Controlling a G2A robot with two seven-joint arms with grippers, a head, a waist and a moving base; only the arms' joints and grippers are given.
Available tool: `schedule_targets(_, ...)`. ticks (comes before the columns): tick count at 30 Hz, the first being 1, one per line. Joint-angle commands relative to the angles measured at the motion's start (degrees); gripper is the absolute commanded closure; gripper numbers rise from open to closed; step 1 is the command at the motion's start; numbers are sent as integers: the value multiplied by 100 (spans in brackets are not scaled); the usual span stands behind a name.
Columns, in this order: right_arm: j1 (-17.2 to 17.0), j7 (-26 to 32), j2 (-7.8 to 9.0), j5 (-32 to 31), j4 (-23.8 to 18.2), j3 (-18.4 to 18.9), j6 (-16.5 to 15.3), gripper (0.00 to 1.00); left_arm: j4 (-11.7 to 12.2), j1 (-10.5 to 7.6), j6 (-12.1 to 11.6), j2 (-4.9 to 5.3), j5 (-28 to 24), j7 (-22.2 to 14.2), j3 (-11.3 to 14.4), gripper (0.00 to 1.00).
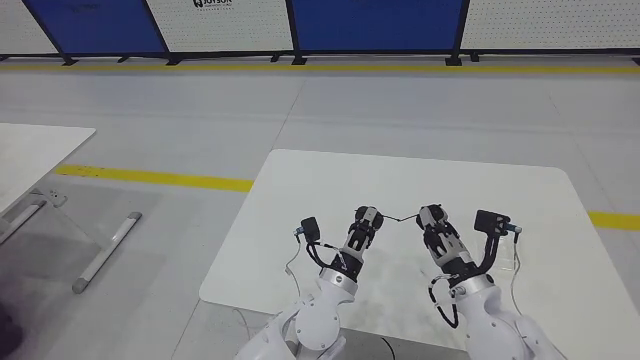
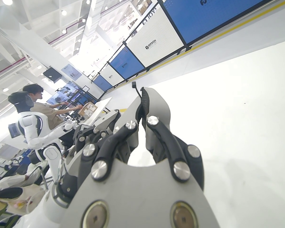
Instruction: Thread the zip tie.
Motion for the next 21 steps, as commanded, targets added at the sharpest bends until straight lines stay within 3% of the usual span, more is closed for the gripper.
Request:
schedule_targets(1, -6, -8, -8, 6, -2, 8, -13, 100, 0, 0, 0, 0, 0, 0, 0, 100)
schedule_targets(21, -34, 109, -89, -134, -48, 79, -26, 100, 0, 0, 0, 0, 0, 0, 0, 100)
